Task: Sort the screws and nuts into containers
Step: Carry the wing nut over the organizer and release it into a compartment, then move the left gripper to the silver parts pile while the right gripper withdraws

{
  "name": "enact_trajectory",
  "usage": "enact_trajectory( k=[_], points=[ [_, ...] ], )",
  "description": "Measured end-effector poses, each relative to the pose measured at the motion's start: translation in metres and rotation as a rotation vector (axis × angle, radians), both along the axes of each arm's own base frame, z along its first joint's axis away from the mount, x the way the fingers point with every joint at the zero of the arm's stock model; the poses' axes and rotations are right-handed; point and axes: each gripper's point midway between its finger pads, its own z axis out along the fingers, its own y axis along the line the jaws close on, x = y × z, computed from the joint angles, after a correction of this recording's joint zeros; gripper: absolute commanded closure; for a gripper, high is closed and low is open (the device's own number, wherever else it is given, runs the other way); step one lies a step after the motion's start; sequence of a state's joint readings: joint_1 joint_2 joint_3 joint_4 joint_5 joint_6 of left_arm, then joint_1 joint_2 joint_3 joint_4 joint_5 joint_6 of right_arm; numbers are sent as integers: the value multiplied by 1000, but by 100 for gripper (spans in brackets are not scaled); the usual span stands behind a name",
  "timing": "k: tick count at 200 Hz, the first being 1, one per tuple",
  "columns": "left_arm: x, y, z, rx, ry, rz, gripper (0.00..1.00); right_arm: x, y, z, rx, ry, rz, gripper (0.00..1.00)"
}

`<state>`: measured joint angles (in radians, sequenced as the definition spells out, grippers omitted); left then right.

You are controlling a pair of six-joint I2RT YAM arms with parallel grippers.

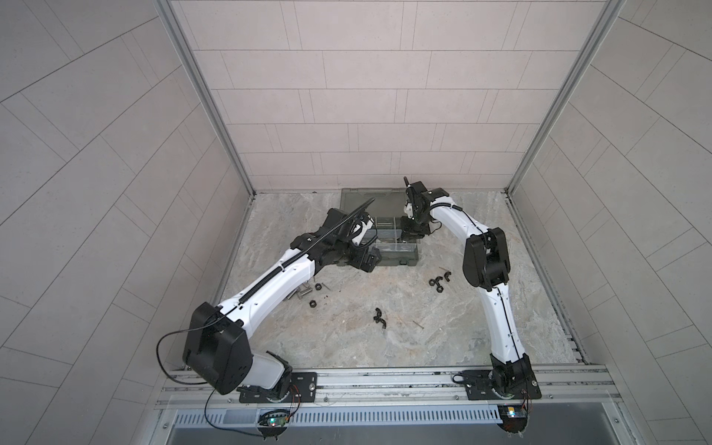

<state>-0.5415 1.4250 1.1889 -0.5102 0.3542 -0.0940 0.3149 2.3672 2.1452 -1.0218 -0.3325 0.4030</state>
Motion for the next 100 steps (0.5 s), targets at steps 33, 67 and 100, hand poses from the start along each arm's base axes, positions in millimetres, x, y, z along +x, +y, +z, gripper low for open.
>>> enact_trajectory(
  k=[33, 67, 100],
  points=[
    [0, 4, 0, 12, -2, 10, 0, -2, -1, 8, -2, -2, 4, 60],
    [2, 17, -2, 46, -7, 57, 0, -9, -2, 43, 6, -42, 20, 59],
    [-1, 41, -13, 66, 16, 134, 0, -39, 5, 91, 26, -106, 70, 59]
  ],
)
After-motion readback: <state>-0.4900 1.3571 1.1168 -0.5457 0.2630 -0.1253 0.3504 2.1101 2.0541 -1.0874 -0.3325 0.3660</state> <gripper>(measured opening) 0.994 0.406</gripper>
